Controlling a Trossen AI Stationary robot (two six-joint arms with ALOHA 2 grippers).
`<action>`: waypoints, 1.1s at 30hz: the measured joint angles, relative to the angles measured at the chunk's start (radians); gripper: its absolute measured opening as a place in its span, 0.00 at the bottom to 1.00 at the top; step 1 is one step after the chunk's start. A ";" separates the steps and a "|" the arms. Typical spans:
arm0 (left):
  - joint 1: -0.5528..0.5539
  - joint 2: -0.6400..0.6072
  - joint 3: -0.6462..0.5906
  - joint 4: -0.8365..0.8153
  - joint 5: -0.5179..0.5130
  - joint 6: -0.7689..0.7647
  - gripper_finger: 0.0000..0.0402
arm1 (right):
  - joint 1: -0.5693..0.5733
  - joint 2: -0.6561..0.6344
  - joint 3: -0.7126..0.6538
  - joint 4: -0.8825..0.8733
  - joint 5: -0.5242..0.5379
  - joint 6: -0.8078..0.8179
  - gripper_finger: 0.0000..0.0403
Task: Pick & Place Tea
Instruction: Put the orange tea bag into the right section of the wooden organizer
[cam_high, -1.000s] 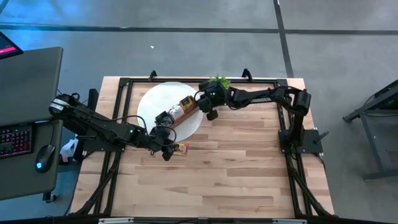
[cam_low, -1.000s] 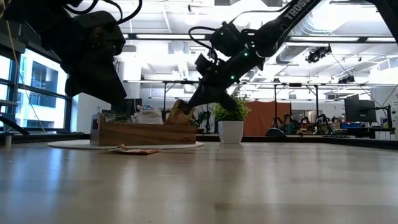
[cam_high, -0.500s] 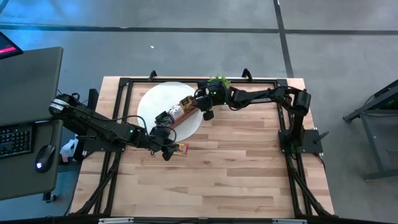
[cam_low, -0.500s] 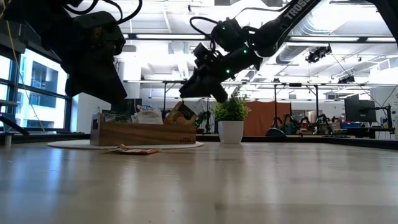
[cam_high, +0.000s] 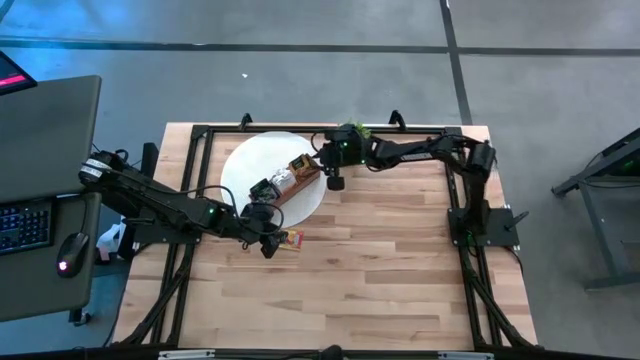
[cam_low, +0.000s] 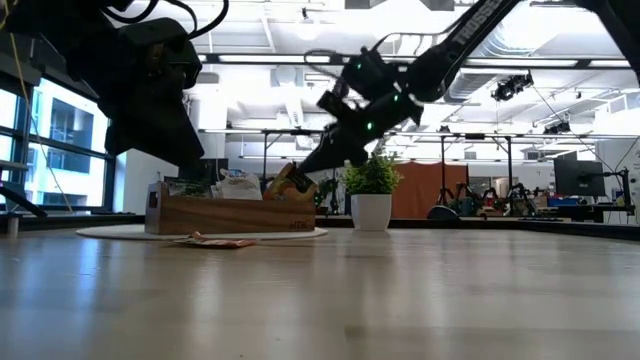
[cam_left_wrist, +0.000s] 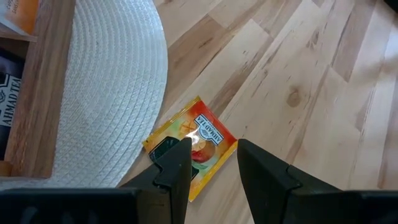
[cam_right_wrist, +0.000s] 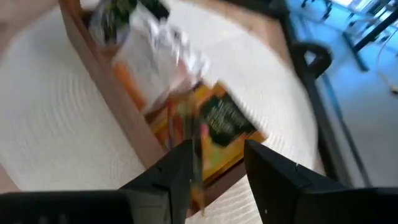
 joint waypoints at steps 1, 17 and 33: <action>0.000 0.000 0.000 0.000 0.000 0.000 0.32 | 0.000 0.014 0.000 0.004 0.000 0.000 0.35; 0.000 0.000 0.000 -0.001 -0.001 0.000 0.32 | 0.011 0.081 0.003 0.078 0.024 -0.123 0.04; 0.000 0.000 0.000 -0.037 -0.005 0.000 0.32 | 0.023 0.078 0.490 -0.761 0.032 -0.424 0.01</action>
